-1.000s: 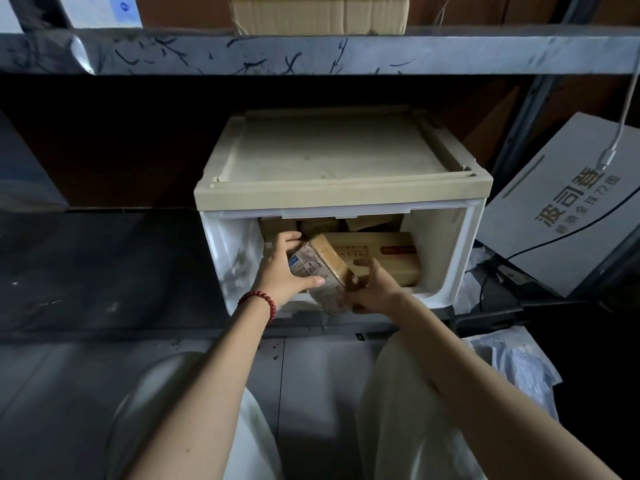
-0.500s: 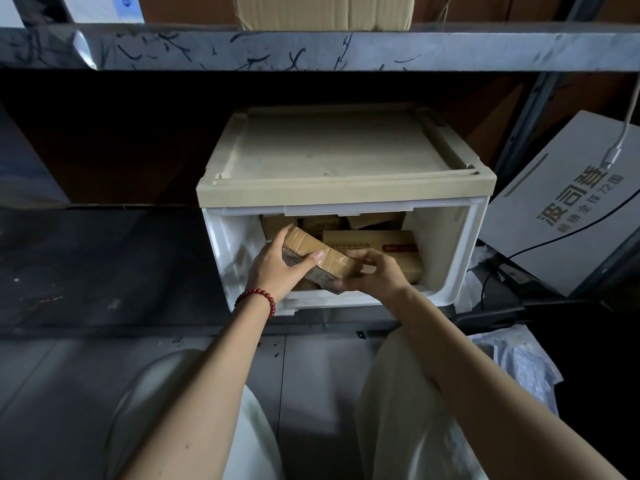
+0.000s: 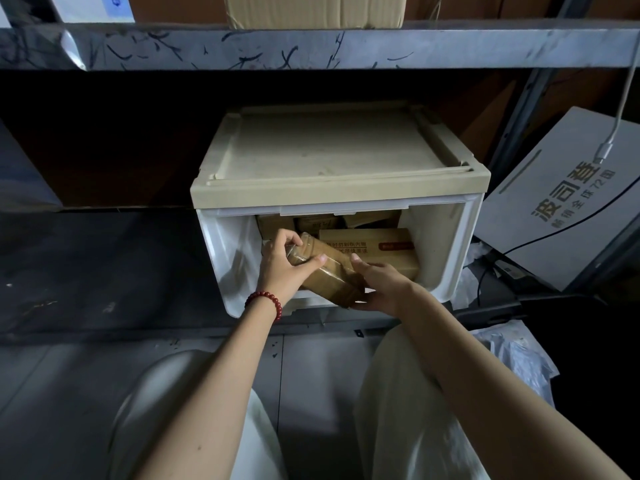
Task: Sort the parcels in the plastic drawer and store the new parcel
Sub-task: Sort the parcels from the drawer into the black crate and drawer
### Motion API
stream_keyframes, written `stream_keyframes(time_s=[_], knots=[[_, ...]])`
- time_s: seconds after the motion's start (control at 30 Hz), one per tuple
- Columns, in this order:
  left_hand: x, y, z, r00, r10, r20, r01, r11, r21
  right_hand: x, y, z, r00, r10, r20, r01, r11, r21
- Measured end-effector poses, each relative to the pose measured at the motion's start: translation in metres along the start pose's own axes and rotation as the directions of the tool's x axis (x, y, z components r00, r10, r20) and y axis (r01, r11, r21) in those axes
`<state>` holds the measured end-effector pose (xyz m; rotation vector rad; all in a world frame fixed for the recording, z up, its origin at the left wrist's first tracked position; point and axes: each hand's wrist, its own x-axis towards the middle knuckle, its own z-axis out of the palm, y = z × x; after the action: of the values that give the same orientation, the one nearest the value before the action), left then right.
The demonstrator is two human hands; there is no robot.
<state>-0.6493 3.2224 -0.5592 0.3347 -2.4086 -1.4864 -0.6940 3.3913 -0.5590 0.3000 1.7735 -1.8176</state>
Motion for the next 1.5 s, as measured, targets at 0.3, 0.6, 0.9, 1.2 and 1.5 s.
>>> stream_keyframes(time_s=[0.3,0.6,0.9,1.2,1.5], knots=[[0.007,-0.004,-0.002,0.975,-0.176,0.136,0.176,0.984,0.013,0.000,-0.002,-0.007,0.999,0.034,-0.017,-0.034,0.999,-0.026],[0.004,-0.011,-0.003,0.968,-0.195,0.156,0.155,0.960,0.234,0.003,0.001,-0.012,0.998,-0.063,-0.009,0.063,0.998,-0.011],[-0.001,-0.009,-0.003,0.982,-0.141,0.128,0.077,0.908,0.413,0.013,0.005,-0.015,0.994,-0.112,-0.013,0.112,0.990,0.080],[-0.013,0.012,0.006,0.933,-0.133,0.336,0.113,0.991,0.077,-0.016,0.003,-0.039,0.995,-0.074,0.070,0.076,0.997,-0.031],[-0.030,0.039,0.050,0.830,-0.094,0.550,0.111,0.994,0.003,-0.051,0.036,-0.111,0.973,-0.160,0.168,0.171,0.984,-0.055]])
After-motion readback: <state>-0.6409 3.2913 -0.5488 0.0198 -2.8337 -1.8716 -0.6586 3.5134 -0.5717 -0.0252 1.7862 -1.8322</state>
